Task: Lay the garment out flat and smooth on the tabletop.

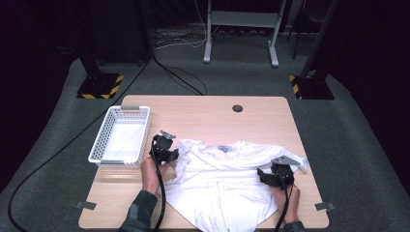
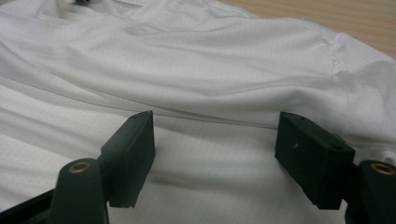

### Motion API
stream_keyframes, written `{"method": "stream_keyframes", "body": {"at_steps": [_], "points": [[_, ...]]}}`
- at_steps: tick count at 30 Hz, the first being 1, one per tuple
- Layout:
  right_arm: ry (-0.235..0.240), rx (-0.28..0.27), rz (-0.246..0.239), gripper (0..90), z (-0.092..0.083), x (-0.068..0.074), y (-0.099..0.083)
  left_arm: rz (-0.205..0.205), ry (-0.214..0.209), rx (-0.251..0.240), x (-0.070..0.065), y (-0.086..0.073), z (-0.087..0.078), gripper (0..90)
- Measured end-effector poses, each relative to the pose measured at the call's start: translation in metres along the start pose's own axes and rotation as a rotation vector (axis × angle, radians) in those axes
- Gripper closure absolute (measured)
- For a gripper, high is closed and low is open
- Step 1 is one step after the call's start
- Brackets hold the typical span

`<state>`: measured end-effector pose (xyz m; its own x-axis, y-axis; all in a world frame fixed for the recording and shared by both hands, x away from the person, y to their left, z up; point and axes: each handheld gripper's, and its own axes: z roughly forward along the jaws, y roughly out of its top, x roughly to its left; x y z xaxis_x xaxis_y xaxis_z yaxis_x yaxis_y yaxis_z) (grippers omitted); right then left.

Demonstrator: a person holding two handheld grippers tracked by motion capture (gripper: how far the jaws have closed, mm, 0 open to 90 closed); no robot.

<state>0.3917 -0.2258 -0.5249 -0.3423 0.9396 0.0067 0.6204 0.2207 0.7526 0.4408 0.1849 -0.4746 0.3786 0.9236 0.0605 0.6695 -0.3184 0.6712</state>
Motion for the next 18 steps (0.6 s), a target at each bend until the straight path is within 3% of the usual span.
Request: {"method": "stream_keyframes", "body": {"at_steps": [4,7,11,15,18], "points": [[0.000,0.000,-0.001,27.9,0.000,0.000,0.000,0.030,0.001,-0.055,-0.019,-0.011,-0.022,38.8],[-0.001,0.000,0.000,27.9,0.000,0.000,0.000,0.088,-0.012,-0.046,-0.039,-0.016,-0.027,36.3],[0.000,0.001,0.000,28.0,0.000,0.000,0.000,0.163,-0.018,0.027,-0.056,-0.018,-0.011,48.8],[-0.002,0.000,0.001,29.5,0.000,-0.001,0.000,0.138,-0.044,0.044,-0.052,-0.027,0.000,72.8],[-0.003,0.000,-0.001,29.5,0.000,-0.001,0.000,0.109,-0.039,0.023,-0.042,-0.035,-0.006,79.3]]}}
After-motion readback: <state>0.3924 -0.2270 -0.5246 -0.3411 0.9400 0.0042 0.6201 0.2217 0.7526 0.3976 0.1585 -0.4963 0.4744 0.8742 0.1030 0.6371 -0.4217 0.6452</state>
